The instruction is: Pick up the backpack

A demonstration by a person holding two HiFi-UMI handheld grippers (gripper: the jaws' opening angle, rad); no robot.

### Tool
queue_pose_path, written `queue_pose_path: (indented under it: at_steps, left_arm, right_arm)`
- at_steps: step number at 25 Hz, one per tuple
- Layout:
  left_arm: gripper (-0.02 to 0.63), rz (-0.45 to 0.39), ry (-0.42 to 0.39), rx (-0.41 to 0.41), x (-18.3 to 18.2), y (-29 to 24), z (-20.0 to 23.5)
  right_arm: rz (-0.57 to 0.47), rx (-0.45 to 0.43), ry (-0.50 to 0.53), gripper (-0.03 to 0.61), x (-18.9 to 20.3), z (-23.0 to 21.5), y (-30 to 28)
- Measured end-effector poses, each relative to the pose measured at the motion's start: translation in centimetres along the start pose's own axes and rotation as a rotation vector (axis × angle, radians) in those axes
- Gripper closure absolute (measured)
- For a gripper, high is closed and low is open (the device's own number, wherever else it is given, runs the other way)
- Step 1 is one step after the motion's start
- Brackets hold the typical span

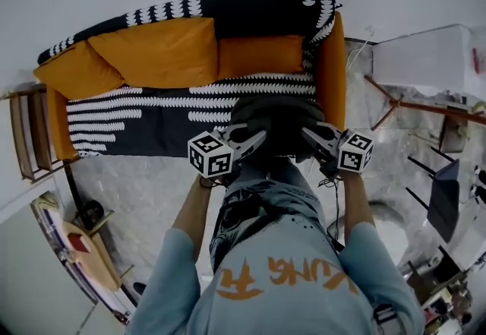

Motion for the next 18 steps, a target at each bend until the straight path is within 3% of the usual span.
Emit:
queue_pose_path:
  at_steps: [10,18]
  left_arm:
    - [0.555,-0.059,-0.134,0.043,-5.0,0.6,-4.6]
    - [0.554,-0.168,-0.332,0.078,-14.3,-0.2,-8.7]
  right_arm:
    - [-0.099,-0.081,0.120,0.549,-5.6,4.6,0.9]
    - [-0.201,-0.173,0.326,0.549,-15.0,8.5,0.2]
Point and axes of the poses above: the fingertips, and each gripper's own axes: y backward along the fingers, z to its left, x out of its underside, the point moved 1 cm from there along y, backward along the fingers, and after that the axes turned 12 degrees about -z, right-handed, at the moved point
